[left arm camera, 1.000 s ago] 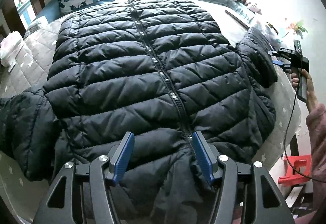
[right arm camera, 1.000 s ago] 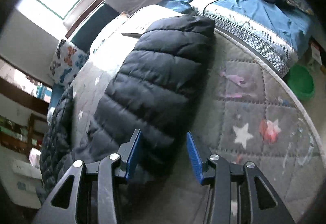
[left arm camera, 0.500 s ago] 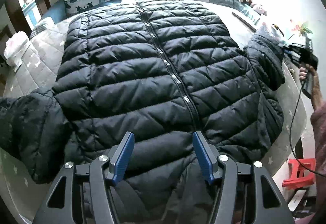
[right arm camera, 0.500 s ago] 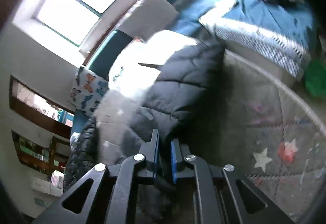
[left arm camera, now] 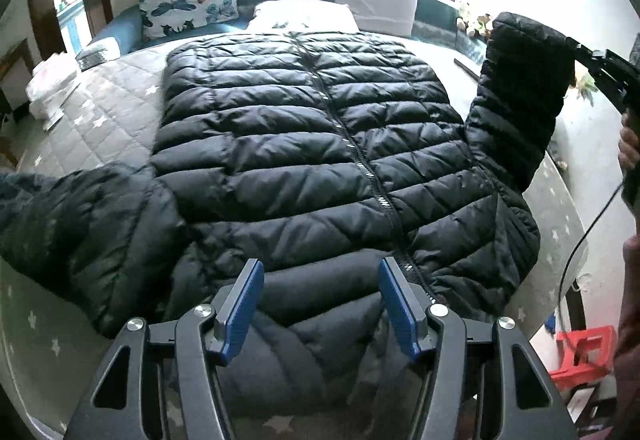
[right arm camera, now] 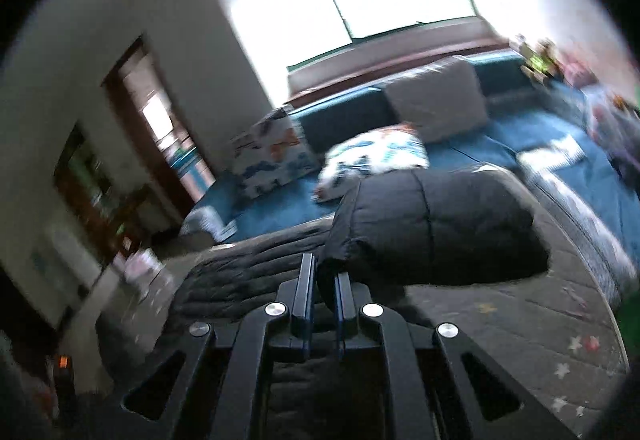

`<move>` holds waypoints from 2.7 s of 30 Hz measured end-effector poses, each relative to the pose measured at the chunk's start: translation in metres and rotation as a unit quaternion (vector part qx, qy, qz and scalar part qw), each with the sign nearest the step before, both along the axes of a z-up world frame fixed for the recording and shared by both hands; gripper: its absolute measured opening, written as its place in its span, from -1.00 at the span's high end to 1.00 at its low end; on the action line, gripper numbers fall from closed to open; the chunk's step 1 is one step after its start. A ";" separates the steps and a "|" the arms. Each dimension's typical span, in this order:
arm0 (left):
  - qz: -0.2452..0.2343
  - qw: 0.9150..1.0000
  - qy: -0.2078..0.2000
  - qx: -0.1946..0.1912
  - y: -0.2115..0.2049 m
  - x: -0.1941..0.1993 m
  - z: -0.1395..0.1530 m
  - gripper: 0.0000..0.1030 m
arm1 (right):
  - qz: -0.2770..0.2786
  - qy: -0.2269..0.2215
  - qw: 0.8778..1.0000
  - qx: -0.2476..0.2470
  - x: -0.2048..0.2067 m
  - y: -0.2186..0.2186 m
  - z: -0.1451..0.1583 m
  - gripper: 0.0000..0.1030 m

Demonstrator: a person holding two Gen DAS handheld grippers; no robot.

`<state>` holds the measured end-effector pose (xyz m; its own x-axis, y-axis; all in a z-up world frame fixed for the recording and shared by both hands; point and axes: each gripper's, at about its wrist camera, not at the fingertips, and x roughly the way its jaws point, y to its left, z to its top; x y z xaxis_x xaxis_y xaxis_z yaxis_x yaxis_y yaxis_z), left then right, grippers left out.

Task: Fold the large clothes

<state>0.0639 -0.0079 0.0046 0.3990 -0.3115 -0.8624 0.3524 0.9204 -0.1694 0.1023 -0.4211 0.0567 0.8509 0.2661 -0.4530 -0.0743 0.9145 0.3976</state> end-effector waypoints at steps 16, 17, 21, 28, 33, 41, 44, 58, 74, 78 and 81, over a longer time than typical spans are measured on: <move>0.058 0.997 -0.013 -0.041 0.082 -0.035 -0.002 -0.23 | 0.269 0.083 0.901 -0.329 -0.057 0.286 -0.107 0.80; 0.061 0.997 -0.013 -0.042 0.083 -0.034 -0.002 -0.23 | 0.270 0.082 0.892 -0.353 -0.062 0.294 -0.115 0.80; 0.071 0.996 -0.009 -0.051 0.085 -0.033 -0.001 -0.23 | 0.272 0.067 0.869 -0.408 -0.082 0.306 -0.126 0.78; 0.059 0.996 -0.016 -0.061 0.067 -0.026 0.011 -0.23 | 0.296 0.054 0.890 -0.341 -0.093 0.270 -0.089 0.78; 0.056 0.997 -0.024 -0.057 0.056 -0.021 0.018 -0.23 | 0.233 0.089 0.932 -0.262 -0.053 0.195 -0.061 0.78; 0.049 0.997 -0.015 -0.065 0.025 0.005 0.005 -0.23 | 0.110 0.171 0.951 -0.233 0.006 0.102 -0.108 0.77; 0.057 0.996 0.011 -0.065 0.019 0.023 -0.016 -0.23 | 0.116 0.226 0.946 -0.200 0.017 0.087 -0.148 0.77; 0.054 0.992 0.065 -0.097 0.028 0.045 -0.059 -0.22 | 0.154 0.208 0.946 -0.195 0.025 0.126 -0.126 0.36; 0.326 0.941 -0.016 -0.091 0.253 0.027 -0.002 -0.31 | 0.273 0.168 0.920 -0.226 0.007 0.231 -0.097 0.31; 0.384 0.917 -0.011 -0.103 0.310 0.041 -0.016 -0.31 | 0.297 0.180 0.906 -0.241 0.017 0.267 -0.113 0.31; 0.395 0.914 0.001 -0.093 0.332 0.060 -0.032 -0.31 | 0.298 0.197 0.903 -0.240 0.027 0.276 -0.125 0.31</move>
<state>0.1236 0.3239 -0.0277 0.5617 -0.0682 -0.8245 -0.4108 0.8420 -0.3496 0.1290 -0.1451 -0.0688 0.3699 0.3159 -0.8737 -0.5493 0.8328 0.0685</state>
